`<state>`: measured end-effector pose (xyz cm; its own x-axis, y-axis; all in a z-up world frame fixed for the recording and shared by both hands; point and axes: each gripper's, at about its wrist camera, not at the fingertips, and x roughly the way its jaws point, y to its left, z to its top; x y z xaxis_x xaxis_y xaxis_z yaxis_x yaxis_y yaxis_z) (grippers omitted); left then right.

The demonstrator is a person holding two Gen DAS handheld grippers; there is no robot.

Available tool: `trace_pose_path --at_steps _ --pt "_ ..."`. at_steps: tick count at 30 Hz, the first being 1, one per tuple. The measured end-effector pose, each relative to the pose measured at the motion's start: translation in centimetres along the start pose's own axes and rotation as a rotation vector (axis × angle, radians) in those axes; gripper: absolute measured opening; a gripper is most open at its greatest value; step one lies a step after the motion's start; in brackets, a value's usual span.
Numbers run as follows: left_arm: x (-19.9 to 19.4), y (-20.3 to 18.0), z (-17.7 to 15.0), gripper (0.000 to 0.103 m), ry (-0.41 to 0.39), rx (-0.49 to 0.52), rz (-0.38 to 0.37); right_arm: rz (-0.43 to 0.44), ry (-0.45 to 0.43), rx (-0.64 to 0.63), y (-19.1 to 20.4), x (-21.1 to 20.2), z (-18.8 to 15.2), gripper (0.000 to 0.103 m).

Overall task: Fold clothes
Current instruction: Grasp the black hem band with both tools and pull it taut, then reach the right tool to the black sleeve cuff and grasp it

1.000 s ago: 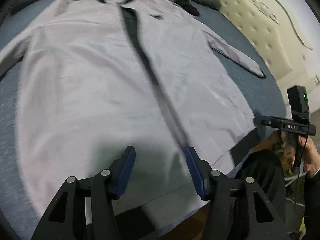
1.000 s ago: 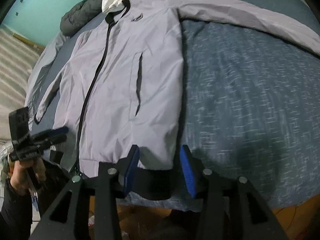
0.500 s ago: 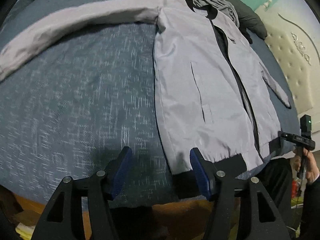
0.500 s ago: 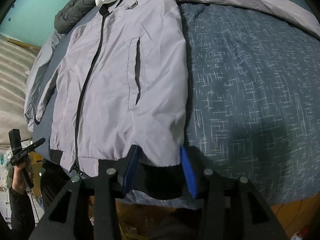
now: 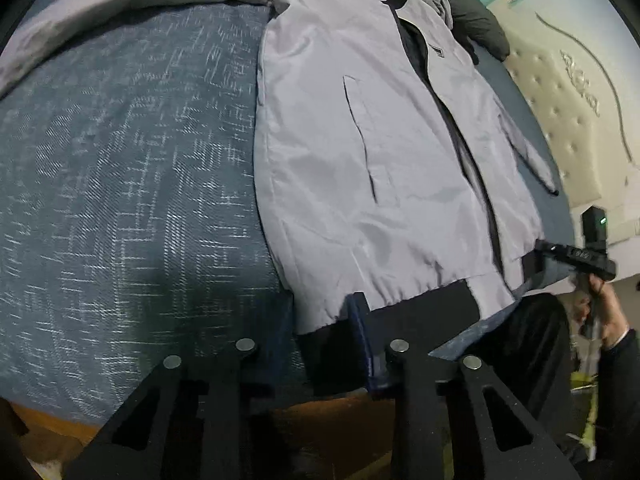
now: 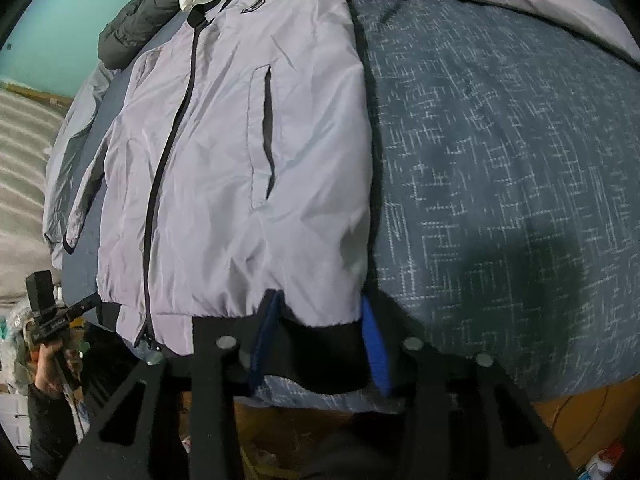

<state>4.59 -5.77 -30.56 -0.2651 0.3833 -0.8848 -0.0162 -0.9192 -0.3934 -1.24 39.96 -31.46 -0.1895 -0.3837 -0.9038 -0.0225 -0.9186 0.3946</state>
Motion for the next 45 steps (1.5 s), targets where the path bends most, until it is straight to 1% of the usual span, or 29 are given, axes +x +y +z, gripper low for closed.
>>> trace_pose_path --at_steps 1,3,7,9,15,16,17,18,19,20,21,22,24,25,28,30,31,33,34,36,38,41,45 --pt "-0.1 -0.2 -0.1 0.015 -0.003 0.016 0.015 -0.002 -0.008 -0.007 0.2 -0.2 0.0 0.024" --pt "-0.9 -0.3 -0.1 0.013 -0.022 0.023 0.015 -0.018 -0.023 -0.018 0.5 -0.6 0.0 0.015" --pt "-2.8 0.0 -0.3 0.013 -0.05 0.028 0.011 -0.06 -0.047 -0.043 0.9 -2.0 -0.4 0.012" --pt "-3.0 0.5 -0.5 0.013 -0.047 0.027 0.018 -0.053 -0.046 -0.039 0.9 -2.6 -0.6 0.012" --pt "-2.0 1.5 -0.6 0.013 -0.015 0.011 0.051 -0.091 0.011 -0.047 0.5 -0.7 -1.1 0.012" --pt "-1.9 1.5 -0.6 0.015 -0.014 0.011 0.056 -0.095 0.019 -0.05 0.4 -0.5 -1.1 0.012" --pt "-1.8 1.6 -0.6 0.015 -0.012 0.01 0.062 -0.099 0.023 -0.052 0.4 -0.5 -1.0 0.016" --pt "-2.0 1.6 -0.6 0.015 -0.017 0.005 0.067 -0.109 0.016 -0.046 0.3 -0.9 -0.9 0.019" --pt "-2.5 1.7 -0.5 0.019 -0.028 -0.002 0.07 -0.13 0.0 -0.041 0.3 -1.5 -0.7 0.021" --pt "-3.1 1.7 -0.3 0.026 -0.04 -0.006 0.071 -0.166 -0.028 -0.043 0.5 -2.4 -0.4 0.025" --pt "-3.7 1.6 -0.1 0.03 -0.056 -0.007 0.074 -0.181 -0.058 -0.051 0.9 -3.2 -0.2 0.027" --pt "-4.2 1.6 0.1 0.035 -0.071 -0.009 0.076 -0.169 -0.089 -0.065 1.4 -4.1 0.0 0.027" --pt "-5.3 1.0 0.7 0.036 -0.1 0.0 0.082 -0.113 -0.138 -0.098 3.1 -5.2 0.6 0.027" --pt "-5.8 0.7 1.1 0.036 -0.114 0.011 0.083 -0.089 -0.145 -0.121 4.3 -5.1 0.9 0.027" --pt "-7.0 -0.6 2.1 0.036 -0.143 0.044 0.077 -0.036 -0.135 -0.198 8.5 -3.0 2.1 0.027" --pt "-7.7 -1.5 2.5 0.039 -0.153 0.069 0.069 -0.01 -0.108 -0.22 11.0 -0.2 2.8 0.027" --pt "-8.0 -2.0 2.6 0.041 -0.156 0.083 0.067 0.004 -0.094 -0.231 12.2 1.1 3.2 0.026" --pt "-8.2 -3.3 2.7 0.042 -0.164 0.107 0.063 0.023 -0.074 -0.249 14.3 3.3 3.7 0.018" --pt "-8.1 -3.7 2.8 0.043 -0.167 0.113 0.061 0.025 -0.065 -0.256 15.1 4.3 3.9 0.017" --pt "-7.9 -4.0 3.1 0.043 -0.17 0.116 0.055 0.008 -0.042 -0.266 16.4 6.3 4.5 0.013" --pt "-7.7 -4.1 3.5 0.043 -0.171 0.118 0.051 0.018 -0.023 -0.262 16.9 7.3 4.7 0.011" --pt "-7.3 -3.5 3.7 0.043 -0.161 0.107 0.056 0.01 0.001 -0.28 17.6 8.8 4.7 0.01" --pt "-6.2 -2.8 4.0 0.043 -0.144 0.078 0.06 -0.038 0.033 -0.315 18.2 10.4 4.0 0.01"
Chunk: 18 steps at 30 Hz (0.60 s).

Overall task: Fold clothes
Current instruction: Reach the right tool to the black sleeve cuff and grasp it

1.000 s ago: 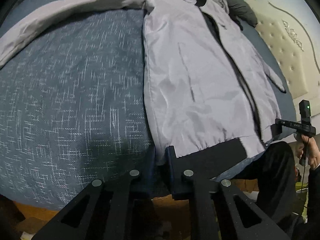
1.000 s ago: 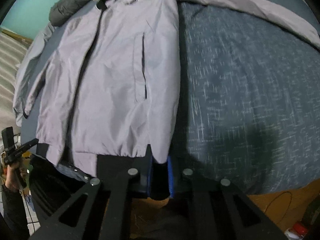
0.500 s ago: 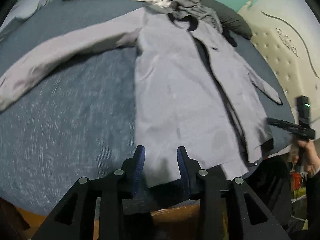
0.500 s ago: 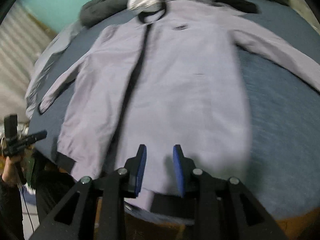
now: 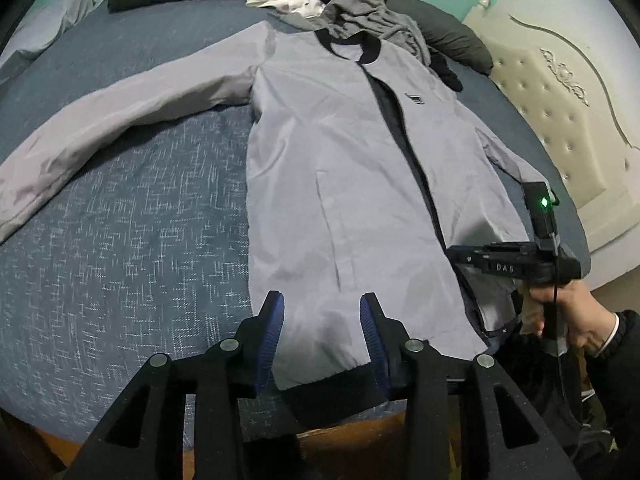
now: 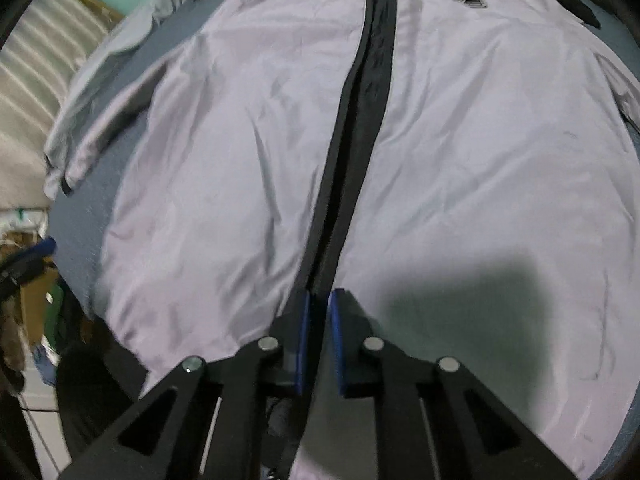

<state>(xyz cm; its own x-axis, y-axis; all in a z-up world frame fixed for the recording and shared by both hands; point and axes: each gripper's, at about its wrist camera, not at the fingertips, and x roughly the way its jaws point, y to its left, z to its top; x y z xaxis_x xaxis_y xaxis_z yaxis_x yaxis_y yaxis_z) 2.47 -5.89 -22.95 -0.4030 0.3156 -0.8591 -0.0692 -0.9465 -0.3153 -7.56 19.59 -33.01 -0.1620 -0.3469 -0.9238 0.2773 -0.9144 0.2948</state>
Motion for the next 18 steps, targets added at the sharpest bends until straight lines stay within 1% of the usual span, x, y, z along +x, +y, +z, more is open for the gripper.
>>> trace_pose_path --at_steps 4,5,6,8,10,12,13,14,15,16,17,18 --pt "0.7 -0.4 0.3 0.043 0.016 0.001 -0.003 -0.028 0.008 -0.038 0.5 0.2 -0.1 0.01" --pt "0.8 -0.7 0.4 0.043 0.018 0.006 -0.004 -0.03 0.008 -0.052 0.7 0.0 0.0 0.01" --pt "0.9 -1.0 0.6 0.043 0.019 0.012 -0.005 -0.013 -0.002 -0.046 0.4 -0.7 0.2 0.01" --pt "1.0 -1.4 0.9 0.043 0.021 0.022 -0.004 0.035 -0.045 -0.006 -0.8 -2.7 0.5 0.01" --pt "1.0 -1.9 1.4 0.044 0.016 0.03 -0.007 0.069 -0.119 0.048 -3.0 -5.7 1.0 0.01" --pt "1.0 -2.3 1.9 0.046 0.01 0.033 -0.009 0.075 -0.216 0.097 -6.6 -9.6 1.2 0.011" --pt "1.1 -2.5 2.2 0.047 0.007 0.035 -0.009 0.066 -0.271 0.137 -9.4 -11.8 1.2 0.011" --pt "1.1 -2.6 2.5 0.048 0.004 0.035 -0.01 0.047 -0.31 0.176 -12.0 -13.4 1.0 0.015" --pt "1.2 -2.7 2.8 0.048 0.001 0.033 -0.01 0.025 -0.344 0.219 -14.7 -15.0 0.9 0.022" --pt "1.4 -2.8 3.0 0.048 -0.003 0.03 -0.009 -0.002 -0.364 0.271 -17.5 -16.2 0.6 0.027" --pt "1.5 -2.9 3.3 0.049 -0.007 0.026 -0.008 -0.027 -0.383 0.324 -20.4 -17.4 0.2 0.038" --pt "1.7 -3.0 3.6 0.05 -0.013 0.022 -0.007 -0.044 -0.395 0.384 -23.4 -18.4 -0.4 0.04"
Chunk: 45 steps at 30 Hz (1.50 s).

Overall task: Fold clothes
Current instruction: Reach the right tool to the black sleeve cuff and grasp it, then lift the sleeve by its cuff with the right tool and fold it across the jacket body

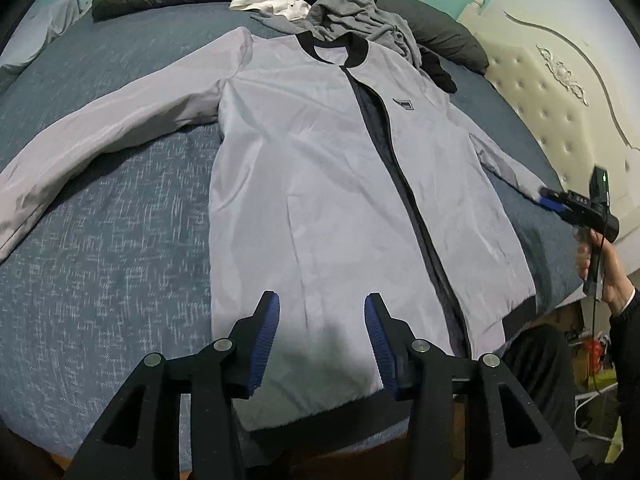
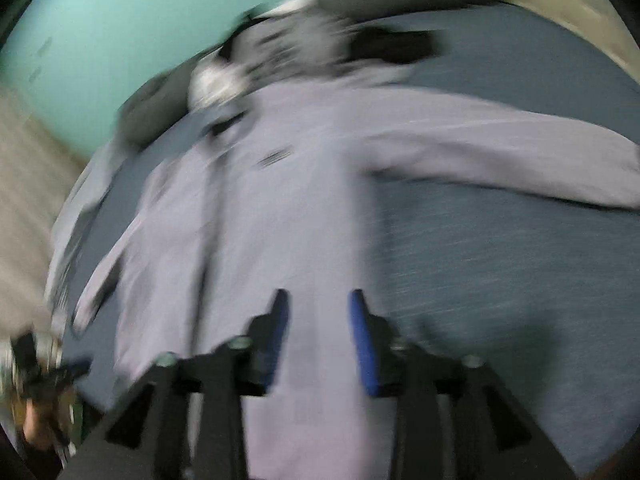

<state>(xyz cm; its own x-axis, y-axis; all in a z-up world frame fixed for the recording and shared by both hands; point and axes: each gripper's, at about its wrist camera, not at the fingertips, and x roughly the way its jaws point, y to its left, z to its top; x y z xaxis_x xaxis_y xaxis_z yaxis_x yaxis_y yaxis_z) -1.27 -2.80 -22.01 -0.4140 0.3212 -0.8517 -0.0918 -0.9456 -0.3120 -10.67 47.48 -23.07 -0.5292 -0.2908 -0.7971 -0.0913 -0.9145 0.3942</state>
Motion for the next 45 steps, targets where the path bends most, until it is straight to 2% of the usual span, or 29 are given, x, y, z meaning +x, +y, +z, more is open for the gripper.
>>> trace_pose_path --at_steps 5,11,13,19,22,26,34,35,36,37,39,42,45 --pt "0.8 -0.1 1.1 0.053 -0.034 -0.025 0.022 -0.121 -0.087 0.231 -13.4 -3.6 3.4 0.04" --pt "1.6 0.9 2.1 0.055 -0.054 -0.082 0.056 -0.174 -0.16 0.434 -24.0 -5.9 4.2 0.052" --pt "1.8 1.4 2.4 0.055 -0.055 -0.102 0.068 -0.189 -0.166 0.471 -26.0 -5.8 4.4 0.055" --pt "2.2 2.2 3.4 0.056 -0.059 -0.123 0.102 -0.206 -0.202 0.552 -29.8 -5.5 4.3 0.062" --pt "2.3 2.6 3.8 0.065 -0.065 -0.134 0.107 -0.193 -0.219 0.577 -30.6 -5.2 4.4 0.064" --pt "2.7 2.8 4.1 0.065 -0.066 -0.143 0.116 -0.166 -0.239 0.581 -31.4 -5.0 4.9 0.07" --pt "3.4 2.6 4.5 0.065 -0.062 -0.15 0.119 -0.127 -0.276 0.601 -32.4 -4.4 5.8 0.07" --pt "3.4 2.6 4.5 0.065 -0.062 -0.15 0.118 -0.128 -0.274 0.588 -32.3 -4.5 5.9 0.066" --pt "3.4 2.6 4.5 0.065 -0.063 -0.15 0.116 -0.131 -0.271 0.568 -32.0 -4.6 6.1 0.051" --pt "3.4 2.5 4.6 0.065 -0.064 -0.15 0.115 -0.138 -0.266 0.547 -31.7 -4.6 6.3 0.045" --pt "3.4 2.5 4.6 0.065 -0.067 -0.15 0.11 -0.174 -0.253 0.498 -30.8 -4.7 6.9 0.026" --pt "3.0 2.5 4.5 0.065 -0.073 -0.155 0.099 -0.174 -0.281 0.46 -29.6 -5.1 7.5 0.017" --pt "2.3 2.6 4.4 0.065 -0.086 -0.155 0.092 -0.173 -0.311 0.412 -27.7 -6.0 8.4 0.014"
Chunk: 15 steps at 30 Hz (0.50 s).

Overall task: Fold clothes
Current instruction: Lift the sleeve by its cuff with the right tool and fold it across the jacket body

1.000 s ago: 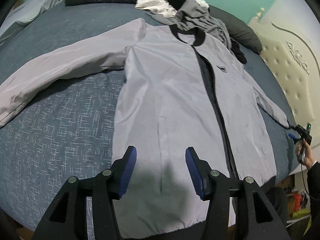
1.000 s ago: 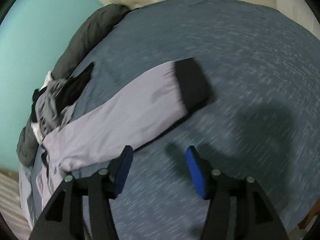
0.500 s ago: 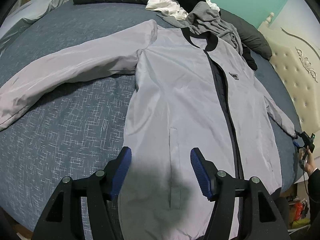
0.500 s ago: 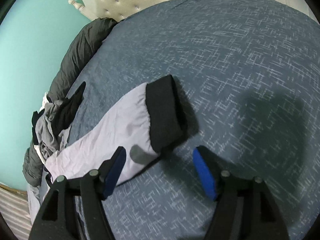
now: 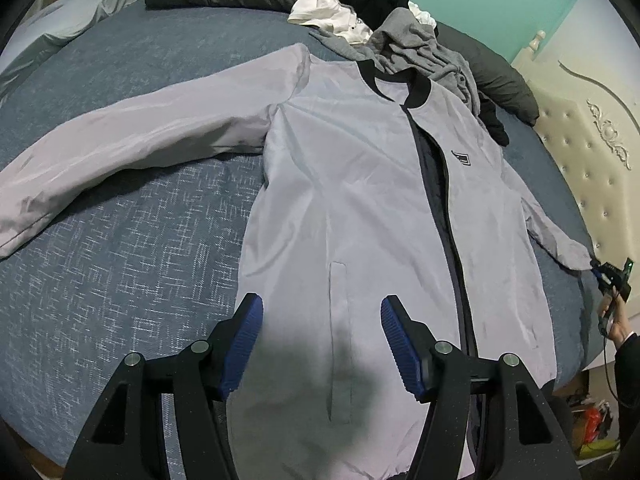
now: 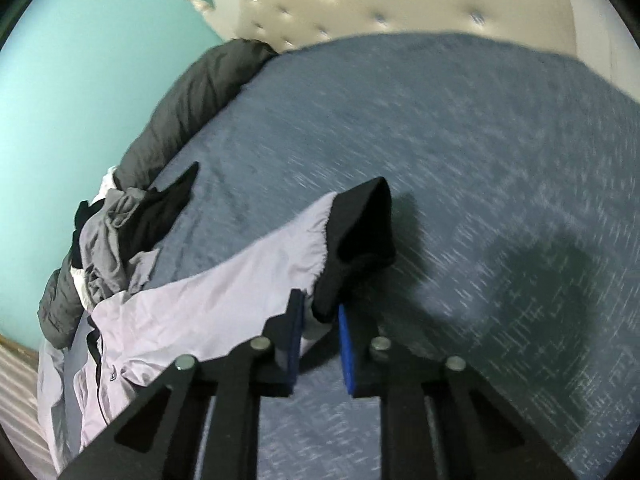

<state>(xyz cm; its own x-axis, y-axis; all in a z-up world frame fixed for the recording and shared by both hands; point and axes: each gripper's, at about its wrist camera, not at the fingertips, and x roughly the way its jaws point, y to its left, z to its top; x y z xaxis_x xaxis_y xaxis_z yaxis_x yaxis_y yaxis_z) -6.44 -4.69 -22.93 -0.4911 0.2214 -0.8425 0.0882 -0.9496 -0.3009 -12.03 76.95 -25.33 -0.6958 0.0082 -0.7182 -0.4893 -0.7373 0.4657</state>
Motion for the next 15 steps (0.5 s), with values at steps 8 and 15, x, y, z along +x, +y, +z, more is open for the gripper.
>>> trace_pose_path --at_steps 8,15 --pt "-2.3 0.9 -0.4 0.065 -0.03 -0.01 -0.02 0.13 -0.059 -0.123 8.7 -3.7 1.2 0.012" --pt "-4.6 2.0 -0.6 0.065 -0.067 -0.042 -0.039 0.309 -0.05 -0.293 21.7 -6.0 -0.4 0.012"
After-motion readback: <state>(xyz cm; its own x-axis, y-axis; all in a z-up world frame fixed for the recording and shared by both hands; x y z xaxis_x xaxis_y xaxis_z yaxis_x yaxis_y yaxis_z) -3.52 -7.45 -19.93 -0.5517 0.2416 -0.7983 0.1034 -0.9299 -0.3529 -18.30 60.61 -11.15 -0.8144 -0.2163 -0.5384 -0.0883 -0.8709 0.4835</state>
